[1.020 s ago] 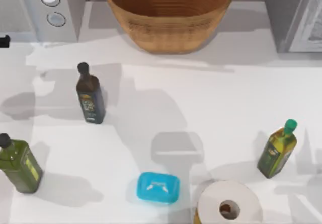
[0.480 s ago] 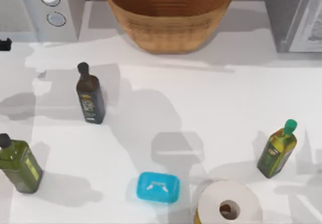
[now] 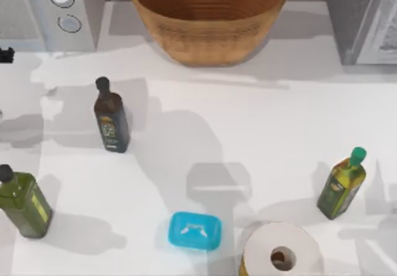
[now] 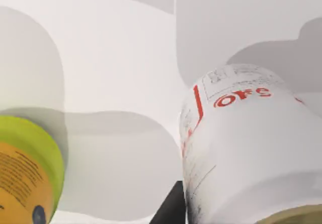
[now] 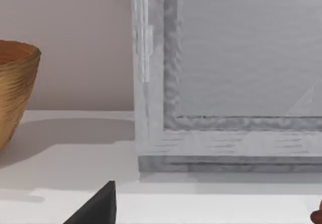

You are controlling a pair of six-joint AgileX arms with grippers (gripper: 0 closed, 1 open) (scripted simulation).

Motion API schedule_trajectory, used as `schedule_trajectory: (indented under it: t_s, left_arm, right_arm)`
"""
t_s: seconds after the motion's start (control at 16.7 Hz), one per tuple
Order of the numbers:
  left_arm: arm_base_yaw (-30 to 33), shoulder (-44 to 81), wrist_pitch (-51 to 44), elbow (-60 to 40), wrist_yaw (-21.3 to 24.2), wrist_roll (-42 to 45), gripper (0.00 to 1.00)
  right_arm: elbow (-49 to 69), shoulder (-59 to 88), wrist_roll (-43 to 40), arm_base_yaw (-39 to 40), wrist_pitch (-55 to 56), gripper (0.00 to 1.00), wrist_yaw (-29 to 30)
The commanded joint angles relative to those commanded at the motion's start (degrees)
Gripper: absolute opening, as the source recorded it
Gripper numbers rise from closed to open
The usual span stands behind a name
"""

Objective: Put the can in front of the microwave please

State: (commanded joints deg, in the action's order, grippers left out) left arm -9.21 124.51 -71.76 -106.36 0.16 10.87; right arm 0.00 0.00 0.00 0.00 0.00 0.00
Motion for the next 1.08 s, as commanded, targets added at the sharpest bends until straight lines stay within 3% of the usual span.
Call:
schedule_trajectory:
  t_s: [0.24,0.3,0.84,1.08]
  left_arm:
    - [0.0,0.0,0.0,0.0,0.0,0.0,0.98]
    - [0.0,0.0,0.0,0.0,0.0,0.0,1.0]
    - [0.13,0.02,-0.22,-0.22,0.03,0.04,1.0]
    - [0.08,0.0,-6.14,-6.24,0.07,-0.08,1.0]
  right_arm:
    - [0.0,0.0,0.0,0.0,0.0,1.0,0.0]
    - [0.0,0.0,0.0,0.0,0.0,1.0,0.0]
    - [0.0,0.0,0.0,0.0,0.0,1.0,0.0]
    - [0.0,0.0,0.0,0.0,0.0,1.0,0.0]
